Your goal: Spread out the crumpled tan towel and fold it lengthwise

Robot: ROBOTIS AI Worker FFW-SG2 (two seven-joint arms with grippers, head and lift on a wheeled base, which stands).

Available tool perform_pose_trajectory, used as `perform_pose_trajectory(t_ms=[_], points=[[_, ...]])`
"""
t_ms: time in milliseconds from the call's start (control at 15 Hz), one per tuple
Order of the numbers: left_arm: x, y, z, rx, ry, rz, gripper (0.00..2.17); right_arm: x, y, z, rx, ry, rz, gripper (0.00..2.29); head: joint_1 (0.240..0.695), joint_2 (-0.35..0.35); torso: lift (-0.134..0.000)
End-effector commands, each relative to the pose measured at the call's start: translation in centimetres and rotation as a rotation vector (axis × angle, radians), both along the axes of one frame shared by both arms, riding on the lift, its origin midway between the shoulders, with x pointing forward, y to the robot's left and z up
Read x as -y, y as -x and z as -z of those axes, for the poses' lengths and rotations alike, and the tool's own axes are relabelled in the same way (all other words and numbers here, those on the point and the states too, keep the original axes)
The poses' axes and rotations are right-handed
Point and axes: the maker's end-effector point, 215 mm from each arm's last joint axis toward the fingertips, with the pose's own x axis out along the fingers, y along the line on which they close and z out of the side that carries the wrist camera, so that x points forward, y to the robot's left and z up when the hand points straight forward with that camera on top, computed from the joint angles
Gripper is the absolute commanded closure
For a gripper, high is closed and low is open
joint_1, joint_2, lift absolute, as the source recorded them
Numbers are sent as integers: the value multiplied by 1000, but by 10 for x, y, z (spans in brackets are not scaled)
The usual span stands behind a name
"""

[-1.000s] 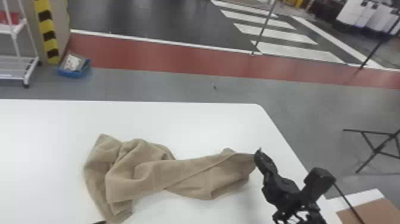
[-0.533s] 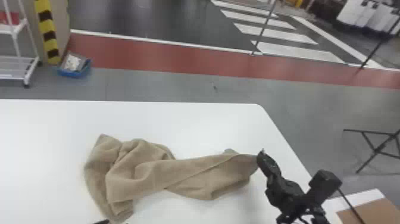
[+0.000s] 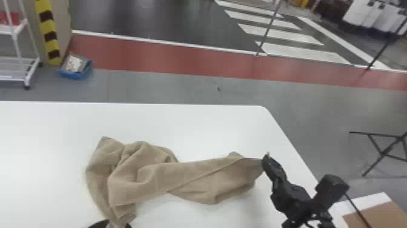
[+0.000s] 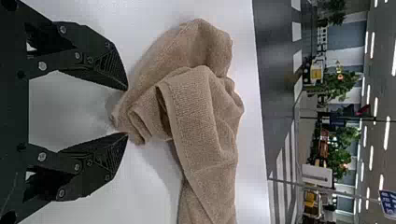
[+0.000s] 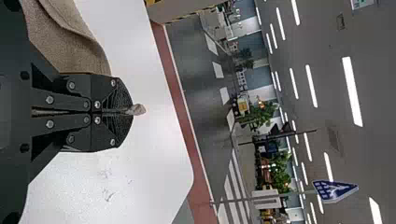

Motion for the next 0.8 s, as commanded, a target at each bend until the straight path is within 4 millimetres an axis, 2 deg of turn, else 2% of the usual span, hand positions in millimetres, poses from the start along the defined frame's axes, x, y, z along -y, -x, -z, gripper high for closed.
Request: perform_pose_trajectory(t_ms=[0,67,200,267,333,533,667,733], points=[[-1,-3,4,-2,-8,-2,772,1,1,0,-1,-1,3,1328,695,-350,-124],[-2,-2,6,-6,-11,-2,907,3,1,-1,2,1,5,1328,695,-350,-124],[-3,-2,8,-8,-22,1,934,4,0,0,1,1,7,1328,695,-350,-124],[-3,-3,9,-8,-25,1,1207,5,-1,-2,4,-1,9,1328,695,-350,-124],[-5,-5,7,-4,-25,-12,1379,5,-1,-2,4,-1,9,1328,695,-350,-124],[-6,-10,-10,28,-14,-26,1382,4,-6,-8,23,-12,7,1328,695,-350,-124],[-14,-20,-32,72,-7,-43,1382,5,-7,-11,29,-12,7,1328,695,-350,-124],[-24,-28,-46,99,-5,-62,1382,6,-6,-13,35,-13,-2,1328,695,-350,-124]])
